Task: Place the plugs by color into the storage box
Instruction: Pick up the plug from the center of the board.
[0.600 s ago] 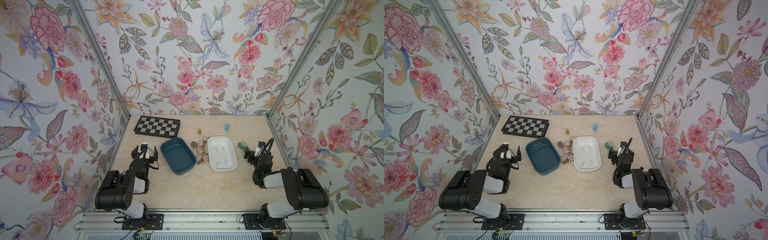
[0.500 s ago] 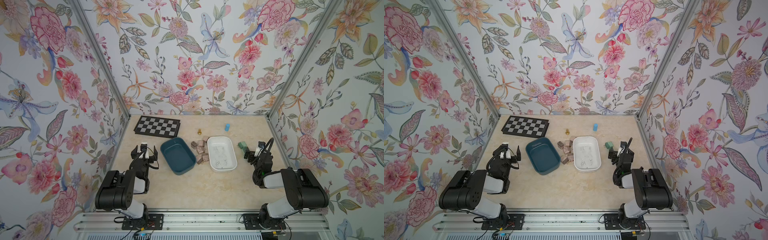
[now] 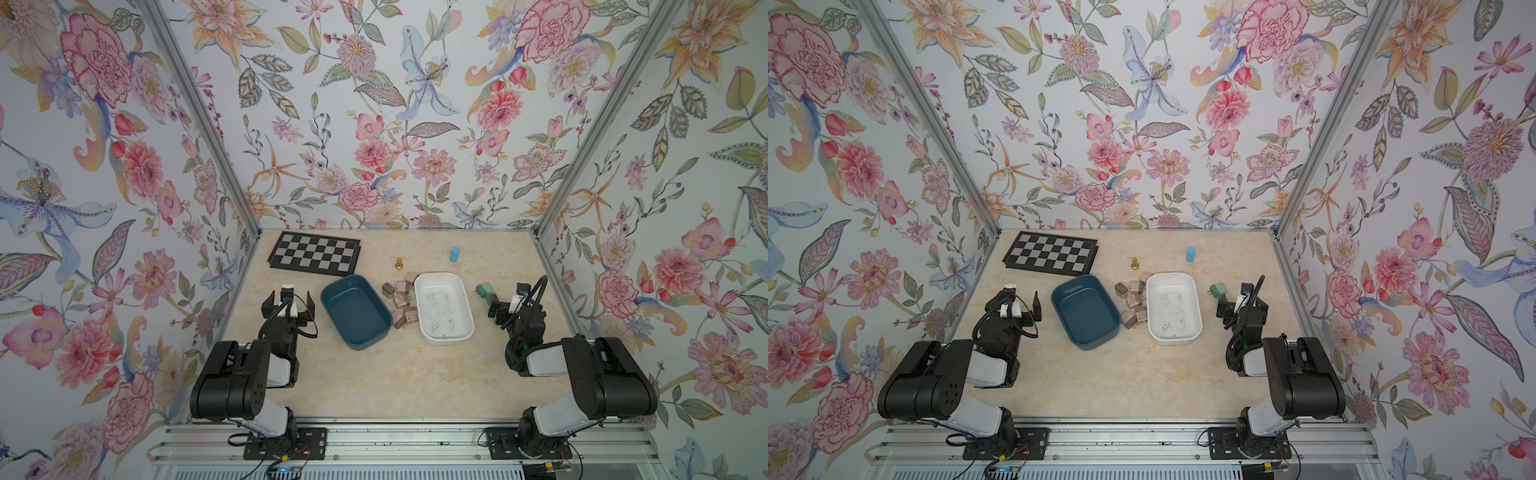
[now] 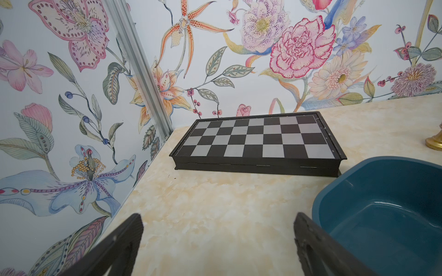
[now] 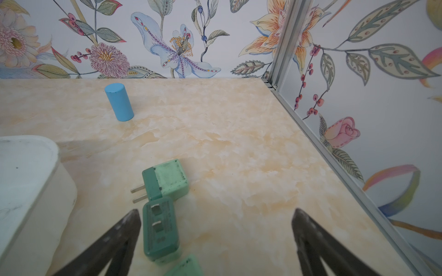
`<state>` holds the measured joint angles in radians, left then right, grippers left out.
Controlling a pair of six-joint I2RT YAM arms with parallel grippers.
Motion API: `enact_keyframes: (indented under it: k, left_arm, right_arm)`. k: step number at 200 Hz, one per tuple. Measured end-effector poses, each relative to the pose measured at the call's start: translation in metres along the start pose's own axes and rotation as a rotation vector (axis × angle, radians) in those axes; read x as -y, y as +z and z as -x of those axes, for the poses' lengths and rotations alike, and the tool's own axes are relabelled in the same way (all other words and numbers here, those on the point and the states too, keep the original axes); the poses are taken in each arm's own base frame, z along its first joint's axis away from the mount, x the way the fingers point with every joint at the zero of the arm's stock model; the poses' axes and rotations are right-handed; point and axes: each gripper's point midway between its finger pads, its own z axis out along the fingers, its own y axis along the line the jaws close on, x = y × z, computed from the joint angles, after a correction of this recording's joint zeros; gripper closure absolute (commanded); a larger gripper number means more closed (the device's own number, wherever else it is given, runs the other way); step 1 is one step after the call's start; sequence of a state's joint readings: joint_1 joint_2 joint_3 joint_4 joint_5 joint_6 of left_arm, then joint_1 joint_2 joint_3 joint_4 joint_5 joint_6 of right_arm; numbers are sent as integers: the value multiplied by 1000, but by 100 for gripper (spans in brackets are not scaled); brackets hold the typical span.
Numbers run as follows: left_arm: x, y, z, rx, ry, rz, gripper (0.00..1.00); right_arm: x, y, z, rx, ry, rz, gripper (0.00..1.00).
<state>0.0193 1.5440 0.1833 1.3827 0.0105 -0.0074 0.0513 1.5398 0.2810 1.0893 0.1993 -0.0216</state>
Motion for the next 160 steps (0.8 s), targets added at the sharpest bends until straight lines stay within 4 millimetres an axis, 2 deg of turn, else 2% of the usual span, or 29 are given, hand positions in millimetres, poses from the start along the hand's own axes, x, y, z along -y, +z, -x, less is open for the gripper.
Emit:
enact_keyframes:
  k: [45, 104, 117, 145, 160]
  left_arm:
    - [-1, 0, 0, -1, 0, 4, 1]
    - [-19, 5, -2, -60, -27, 113, 1]
    - [-26, 15, 15, -74, -49, 146, 1]
    - [-44, 37, 84, -59, -185, 197, 1]
    - [-45, 45, 113, -83, -272, 182, 1]
  right_arm:
    - [-1, 0, 0, 0, 3, 4, 0]
    - [0, 2, 2, -44, -1, 3, 0]
    - [0, 6, 19, -58, 6, 0, 0]
    - [-5, 18, 80, -66, 50, 14, 0]
    - [-15, 20, 96, -114, 64, 42, 0]
